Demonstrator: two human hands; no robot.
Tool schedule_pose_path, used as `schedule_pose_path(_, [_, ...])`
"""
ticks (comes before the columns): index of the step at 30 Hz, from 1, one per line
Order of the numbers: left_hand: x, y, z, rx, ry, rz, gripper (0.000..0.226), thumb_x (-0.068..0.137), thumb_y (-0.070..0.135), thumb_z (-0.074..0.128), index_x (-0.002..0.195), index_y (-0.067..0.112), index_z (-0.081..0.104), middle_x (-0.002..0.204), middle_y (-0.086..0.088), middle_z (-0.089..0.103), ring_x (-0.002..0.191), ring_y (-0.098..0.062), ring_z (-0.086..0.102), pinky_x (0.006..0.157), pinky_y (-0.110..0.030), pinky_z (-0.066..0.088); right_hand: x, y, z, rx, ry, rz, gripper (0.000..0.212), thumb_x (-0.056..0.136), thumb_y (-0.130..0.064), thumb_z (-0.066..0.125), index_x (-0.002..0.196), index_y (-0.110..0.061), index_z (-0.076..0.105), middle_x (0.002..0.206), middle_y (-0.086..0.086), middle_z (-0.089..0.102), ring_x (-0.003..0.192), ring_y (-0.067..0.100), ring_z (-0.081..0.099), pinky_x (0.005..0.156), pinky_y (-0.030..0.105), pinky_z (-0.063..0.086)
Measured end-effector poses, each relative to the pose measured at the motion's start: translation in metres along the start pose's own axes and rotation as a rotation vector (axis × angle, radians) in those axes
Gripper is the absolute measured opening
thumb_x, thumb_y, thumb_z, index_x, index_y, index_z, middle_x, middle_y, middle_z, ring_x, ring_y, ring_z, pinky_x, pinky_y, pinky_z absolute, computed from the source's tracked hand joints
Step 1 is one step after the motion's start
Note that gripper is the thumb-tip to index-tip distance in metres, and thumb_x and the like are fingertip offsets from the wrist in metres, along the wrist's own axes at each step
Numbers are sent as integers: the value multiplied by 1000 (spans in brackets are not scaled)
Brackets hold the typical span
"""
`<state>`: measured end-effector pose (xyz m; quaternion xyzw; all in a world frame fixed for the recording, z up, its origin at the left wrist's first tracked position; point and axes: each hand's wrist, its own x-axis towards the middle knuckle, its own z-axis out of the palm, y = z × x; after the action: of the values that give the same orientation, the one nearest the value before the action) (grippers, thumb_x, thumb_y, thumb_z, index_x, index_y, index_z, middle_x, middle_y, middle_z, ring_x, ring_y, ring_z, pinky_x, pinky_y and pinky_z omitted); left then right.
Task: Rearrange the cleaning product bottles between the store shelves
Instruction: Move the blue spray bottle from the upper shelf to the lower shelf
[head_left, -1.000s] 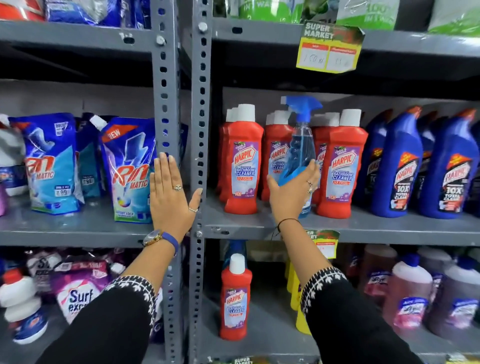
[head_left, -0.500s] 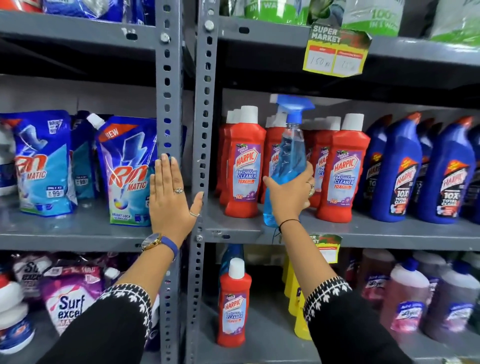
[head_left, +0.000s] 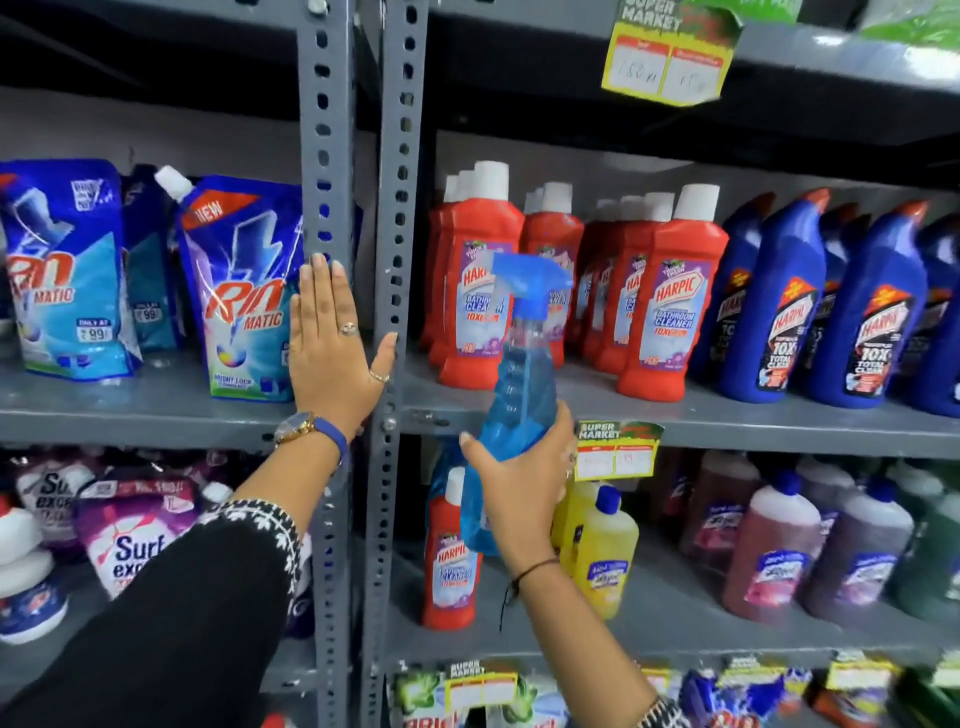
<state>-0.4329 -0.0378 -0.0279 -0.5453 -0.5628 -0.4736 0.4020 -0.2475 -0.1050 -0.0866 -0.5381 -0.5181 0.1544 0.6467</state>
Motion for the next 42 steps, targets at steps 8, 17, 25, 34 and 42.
schedule_pose_path(8, [-1,3,-5,10,-31,-18,80,93,45,42,148,-4,10,154,-23,12,143,-34,8,117,-31,-6,-67,114,7,-135,-51,134,95,55,-33,85,134,-17,34,127,8,44,120,30,42,100,54,37])
schedule_pose_path(17, [2,2,-4,36,4,-26,75,95,45,39,145,-6,19,152,-26,20,142,-37,16,119,-40,11,-59,197,16,-231,-36,256,100,56,-27,88,135,-2,33,129,21,44,123,39,38,102,55,32])
schedule_pose_path(25, [3,1,1,98,17,-35,72,96,47,34,143,-8,27,149,-26,27,139,-37,23,117,-40,15,-11,231,50,-91,15,257,86,55,-19,88,124,-8,38,118,17,50,112,35,50,95,50,45])
schedule_pose_path(34, [1,5,-4,205,-146,-80,75,96,52,19,146,-3,18,153,-21,18,143,-34,15,117,-35,2,-7,246,58,-49,19,264,90,62,-16,86,133,-3,33,129,17,44,122,28,44,105,44,40])
schedule_pose_path(42, [1,7,-9,247,-273,-113,76,96,54,11,149,1,7,156,-18,7,144,-32,4,116,-33,-6,-54,236,54,-259,143,260,71,83,-38,66,138,-6,35,143,20,35,132,36,31,100,56,32])
